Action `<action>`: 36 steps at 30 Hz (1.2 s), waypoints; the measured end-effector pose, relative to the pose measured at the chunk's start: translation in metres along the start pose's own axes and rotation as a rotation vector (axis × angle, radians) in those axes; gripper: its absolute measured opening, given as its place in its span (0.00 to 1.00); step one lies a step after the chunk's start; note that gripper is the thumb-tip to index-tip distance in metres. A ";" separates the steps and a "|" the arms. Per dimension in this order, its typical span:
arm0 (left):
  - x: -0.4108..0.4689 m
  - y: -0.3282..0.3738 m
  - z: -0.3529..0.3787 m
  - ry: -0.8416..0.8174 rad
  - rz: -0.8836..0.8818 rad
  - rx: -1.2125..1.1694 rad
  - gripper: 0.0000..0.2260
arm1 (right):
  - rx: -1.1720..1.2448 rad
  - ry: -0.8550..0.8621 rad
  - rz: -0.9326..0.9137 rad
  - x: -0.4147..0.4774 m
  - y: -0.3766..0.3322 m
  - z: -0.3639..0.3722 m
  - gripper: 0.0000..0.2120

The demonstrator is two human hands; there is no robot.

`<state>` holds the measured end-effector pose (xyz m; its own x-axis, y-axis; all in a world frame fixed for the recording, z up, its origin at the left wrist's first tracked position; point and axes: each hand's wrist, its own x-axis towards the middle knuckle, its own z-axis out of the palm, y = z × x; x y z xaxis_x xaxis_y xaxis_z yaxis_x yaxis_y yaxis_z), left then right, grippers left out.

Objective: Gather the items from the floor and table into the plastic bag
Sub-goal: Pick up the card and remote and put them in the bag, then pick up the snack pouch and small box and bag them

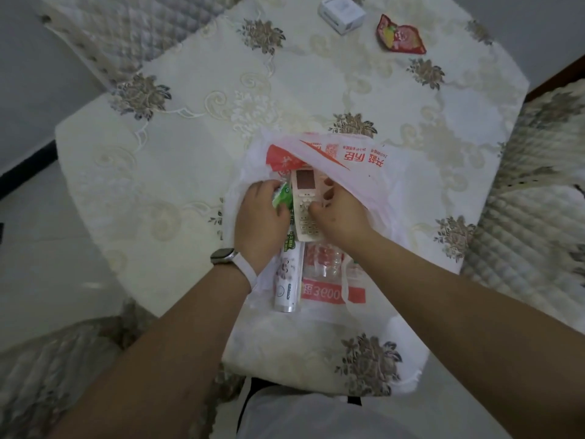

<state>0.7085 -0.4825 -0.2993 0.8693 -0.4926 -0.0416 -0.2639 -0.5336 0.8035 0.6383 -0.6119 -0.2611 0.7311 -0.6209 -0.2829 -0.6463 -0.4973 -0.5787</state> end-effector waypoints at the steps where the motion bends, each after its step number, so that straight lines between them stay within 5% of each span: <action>1: -0.004 0.000 -0.002 0.008 0.014 0.022 0.18 | -0.019 -0.001 -0.010 -0.004 0.002 -0.001 0.13; 5: -0.027 0.007 -0.008 -0.002 0.089 0.093 0.21 | -0.089 -0.025 -0.034 -0.020 0.012 -0.008 0.23; 13: -0.076 0.038 0.002 -0.050 0.200 0.217 0.21 | -0.295 -0.012 -0.380 -0.074 0.046 -0.050 0.18; 20: -0.132 0.119 0.034 0.001 0.479 0.329 0.19 | -0.450 0.130 -0.598 -0.123 0.115 -0.125 0.21; 36: -0.250 0.327 0.264 -0.209 0.960 0.556 0.20 | -0.483 0.366 -0.275 -0.275 0.414 -0.321 0.23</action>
<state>0.2946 -0.7153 -0.1834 0.1330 -0.9414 0.3099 -0.9801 -0.0784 0.1825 0.0993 -0.8415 -0.1774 0.8166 -0.5564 0.1535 -0.5348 -0.8295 -0.1611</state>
